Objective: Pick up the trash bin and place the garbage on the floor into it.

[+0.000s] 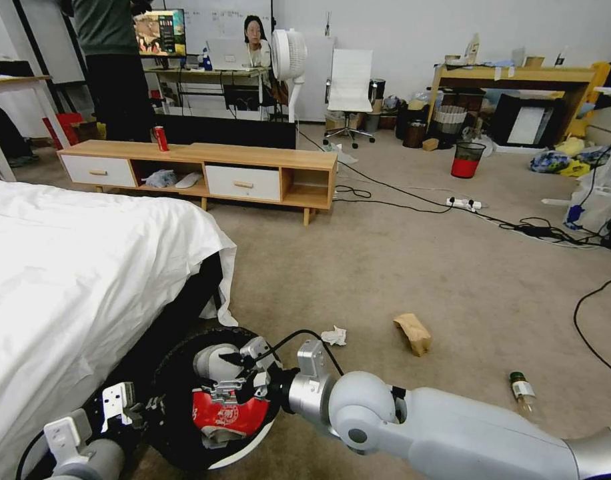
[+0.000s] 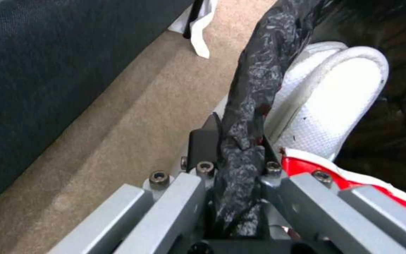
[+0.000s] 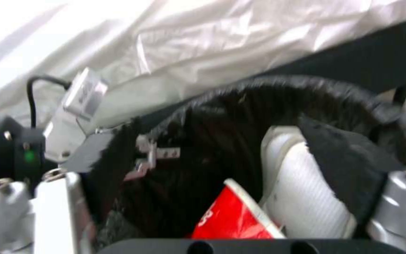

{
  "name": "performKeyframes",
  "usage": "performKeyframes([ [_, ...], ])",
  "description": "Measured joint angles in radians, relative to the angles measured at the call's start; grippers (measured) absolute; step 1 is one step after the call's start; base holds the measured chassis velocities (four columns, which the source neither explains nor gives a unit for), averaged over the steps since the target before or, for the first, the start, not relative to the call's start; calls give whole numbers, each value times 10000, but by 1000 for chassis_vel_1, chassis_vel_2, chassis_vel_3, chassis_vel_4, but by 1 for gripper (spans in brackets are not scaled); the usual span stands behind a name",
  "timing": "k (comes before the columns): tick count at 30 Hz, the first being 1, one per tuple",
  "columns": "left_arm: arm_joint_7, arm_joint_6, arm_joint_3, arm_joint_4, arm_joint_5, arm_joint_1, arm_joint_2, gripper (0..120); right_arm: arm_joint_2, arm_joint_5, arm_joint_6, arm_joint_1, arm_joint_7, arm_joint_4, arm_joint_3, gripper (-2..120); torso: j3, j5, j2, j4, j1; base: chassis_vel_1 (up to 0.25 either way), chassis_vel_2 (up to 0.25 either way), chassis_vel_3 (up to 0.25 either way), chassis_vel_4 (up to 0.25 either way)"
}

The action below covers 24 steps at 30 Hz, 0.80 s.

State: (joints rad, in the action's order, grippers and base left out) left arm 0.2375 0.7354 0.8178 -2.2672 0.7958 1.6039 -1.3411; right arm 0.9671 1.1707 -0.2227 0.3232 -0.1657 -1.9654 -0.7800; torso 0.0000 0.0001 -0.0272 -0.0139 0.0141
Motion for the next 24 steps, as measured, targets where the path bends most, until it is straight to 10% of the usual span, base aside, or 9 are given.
performKeyframes([
  [24,-2,0,372,-195,12,187,140,2,-3164,-632,1814,2881,182,-1470,8891,100,-1,2,0,-5,-1,0,0,0,0],
])
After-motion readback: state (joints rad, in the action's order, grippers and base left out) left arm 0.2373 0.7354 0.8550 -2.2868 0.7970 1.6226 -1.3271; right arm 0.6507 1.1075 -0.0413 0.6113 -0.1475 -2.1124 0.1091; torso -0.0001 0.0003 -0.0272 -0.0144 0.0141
